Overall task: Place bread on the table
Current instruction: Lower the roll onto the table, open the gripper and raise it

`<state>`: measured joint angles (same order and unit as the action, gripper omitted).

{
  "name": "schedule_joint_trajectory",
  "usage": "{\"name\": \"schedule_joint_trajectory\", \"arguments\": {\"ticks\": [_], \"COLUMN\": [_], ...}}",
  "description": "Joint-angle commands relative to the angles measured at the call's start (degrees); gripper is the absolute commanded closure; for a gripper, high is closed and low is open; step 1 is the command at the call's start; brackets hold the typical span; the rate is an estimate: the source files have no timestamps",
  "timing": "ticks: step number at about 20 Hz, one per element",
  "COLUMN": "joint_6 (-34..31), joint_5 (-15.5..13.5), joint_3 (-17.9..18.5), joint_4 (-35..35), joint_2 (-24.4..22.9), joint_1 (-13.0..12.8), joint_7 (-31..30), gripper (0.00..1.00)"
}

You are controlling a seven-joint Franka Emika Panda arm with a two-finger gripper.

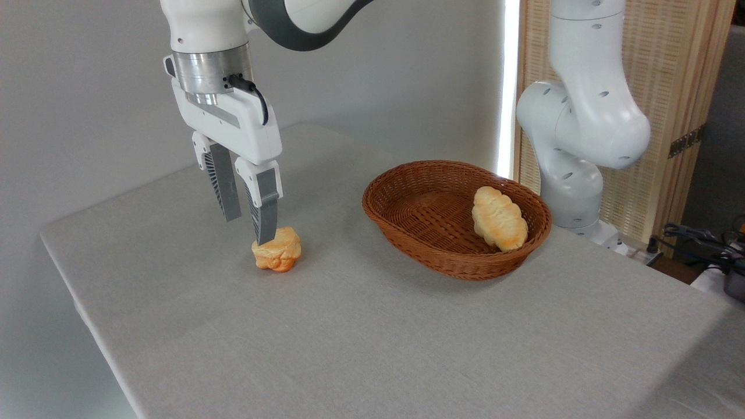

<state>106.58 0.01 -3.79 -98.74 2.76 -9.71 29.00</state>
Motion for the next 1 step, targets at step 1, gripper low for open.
{"name": "schedule_joint_trajectory", "arguments": {"ticks": [1], "joint_6": [-0.8], "joint_5": [-1.1], "joint_3": [0.4], "joint_4": [0.7], "joint_2": [0.1], "joint_1": [-0.3], "joint_7": [-0.4], "gripper": [0.00]}}
